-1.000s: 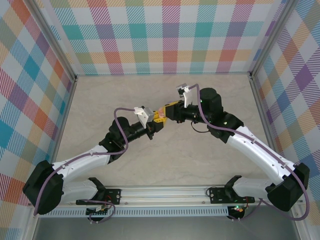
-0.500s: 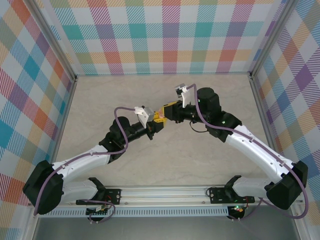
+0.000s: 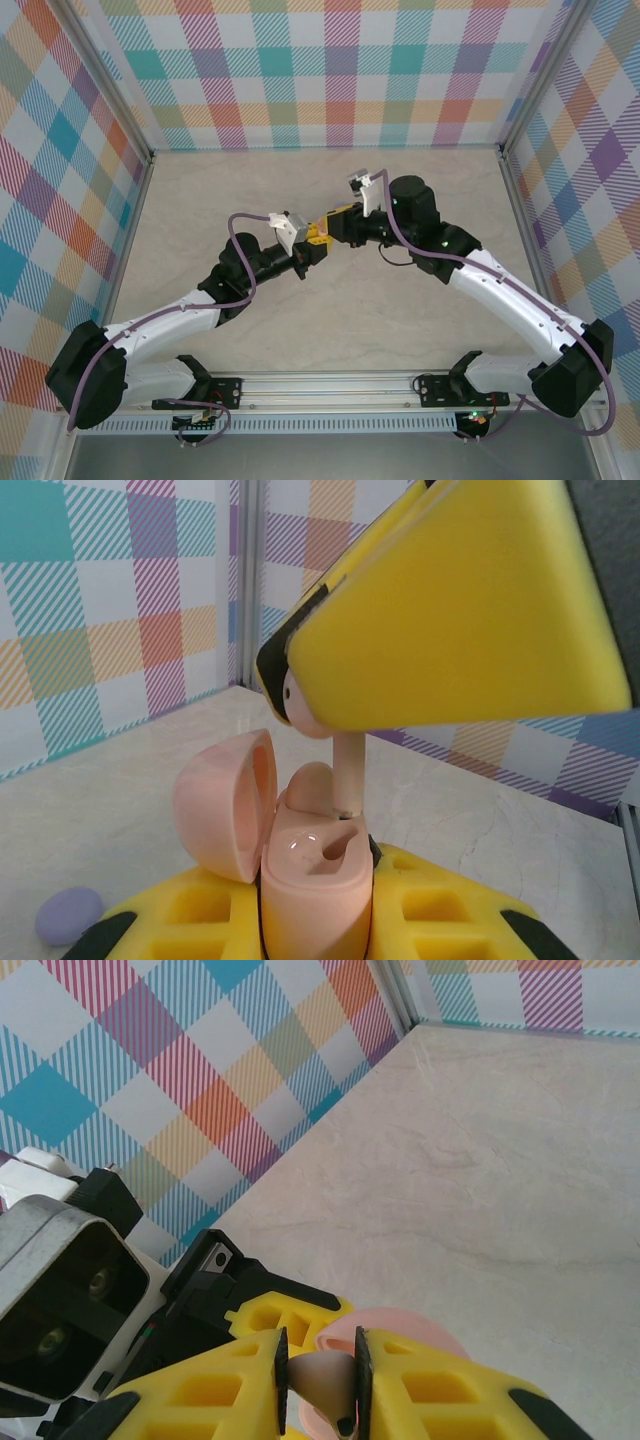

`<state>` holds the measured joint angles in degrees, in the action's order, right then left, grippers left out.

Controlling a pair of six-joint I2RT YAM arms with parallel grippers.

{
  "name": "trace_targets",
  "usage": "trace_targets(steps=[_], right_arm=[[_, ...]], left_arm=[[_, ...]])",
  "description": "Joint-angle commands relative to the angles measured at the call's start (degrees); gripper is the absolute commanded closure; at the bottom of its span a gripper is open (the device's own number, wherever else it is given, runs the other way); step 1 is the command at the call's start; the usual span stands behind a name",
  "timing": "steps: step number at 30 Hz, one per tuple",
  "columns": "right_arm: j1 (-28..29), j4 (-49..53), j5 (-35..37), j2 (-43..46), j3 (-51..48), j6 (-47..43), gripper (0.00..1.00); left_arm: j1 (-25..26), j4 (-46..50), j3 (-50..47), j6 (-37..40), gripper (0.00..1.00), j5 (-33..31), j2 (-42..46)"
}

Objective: Insert the wireless bluetooth earbuds into the charging case

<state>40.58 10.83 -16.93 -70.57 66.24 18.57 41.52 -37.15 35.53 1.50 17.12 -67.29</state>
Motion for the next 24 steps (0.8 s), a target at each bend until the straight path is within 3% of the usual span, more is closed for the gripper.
trace_targets(steps=[1, 24], right_arm=[[0.46, 0.19, 0.4, -0.63, 2.14, -1.23, 0.73], [1.13, 3.42, 2.74, -1.64, 2.93, -3.36, 0.73]], left_arm=[[0.82, -0.27, 2.03, -0.73, 0.85, 1.16, 1.3], [0.88, 0.41, 1.86, -0.9, 0.85, 0.34, 2.17]])
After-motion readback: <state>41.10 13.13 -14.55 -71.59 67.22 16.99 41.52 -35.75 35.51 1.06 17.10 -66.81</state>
